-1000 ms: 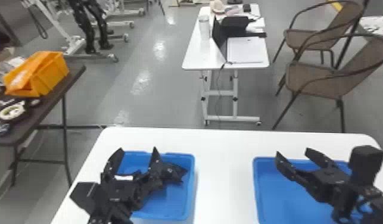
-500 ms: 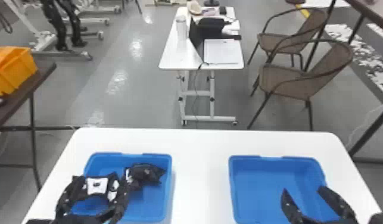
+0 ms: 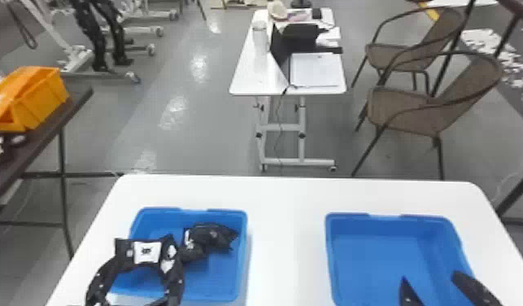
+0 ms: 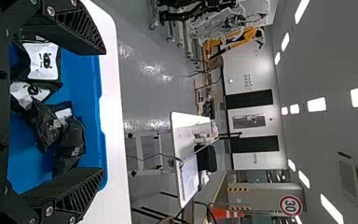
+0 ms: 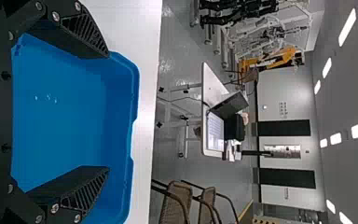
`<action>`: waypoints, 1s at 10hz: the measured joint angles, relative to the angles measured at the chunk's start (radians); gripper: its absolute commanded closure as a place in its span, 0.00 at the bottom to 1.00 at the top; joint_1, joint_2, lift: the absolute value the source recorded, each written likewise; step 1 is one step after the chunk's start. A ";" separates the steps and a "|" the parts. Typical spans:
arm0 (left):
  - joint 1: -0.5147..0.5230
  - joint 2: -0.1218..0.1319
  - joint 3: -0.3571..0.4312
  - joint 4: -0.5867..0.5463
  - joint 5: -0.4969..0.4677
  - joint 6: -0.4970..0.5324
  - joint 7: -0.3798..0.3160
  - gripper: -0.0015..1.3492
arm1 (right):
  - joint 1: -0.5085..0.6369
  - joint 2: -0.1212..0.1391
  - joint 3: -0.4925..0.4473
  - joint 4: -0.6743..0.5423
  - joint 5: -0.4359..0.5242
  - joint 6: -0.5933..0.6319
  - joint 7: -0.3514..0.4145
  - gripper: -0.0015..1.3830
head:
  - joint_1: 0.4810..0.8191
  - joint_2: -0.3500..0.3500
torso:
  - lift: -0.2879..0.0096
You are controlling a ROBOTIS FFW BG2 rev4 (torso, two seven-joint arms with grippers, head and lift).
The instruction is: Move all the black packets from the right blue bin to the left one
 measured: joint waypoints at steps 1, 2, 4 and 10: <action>-0.005 0.000 -0.006 0.000 0.000 0.005 0.000 0.11 | -0.007 0.000 0.000 0.004 0.002 0.004 0.010 0.13 | 0.63 0.65 | 0.97; -0.009 0.000 -0.010 0.000 0.006 0.014 0.001 0.11 | -0.009 0.000 0.000 0.004 0.004 0.006 0.012 0.13 | 0.63 0.64 | 0.97; -0.016 0.000 -0.011 0.000 0.012 0.029 0.000 0.10 | -0.012 0.000 -0.002 0.005 0.013 0.008 0.035 0.13 | 0.63 0.64 | 0.97; -0.025 0.000 -0.009 0.000 -0.001 0.038 0.000 0.10 | -0.018 0.000 -0.007 0.005 0.032 0.007 0.046 0.13 | 0.63 0.65 | 0.97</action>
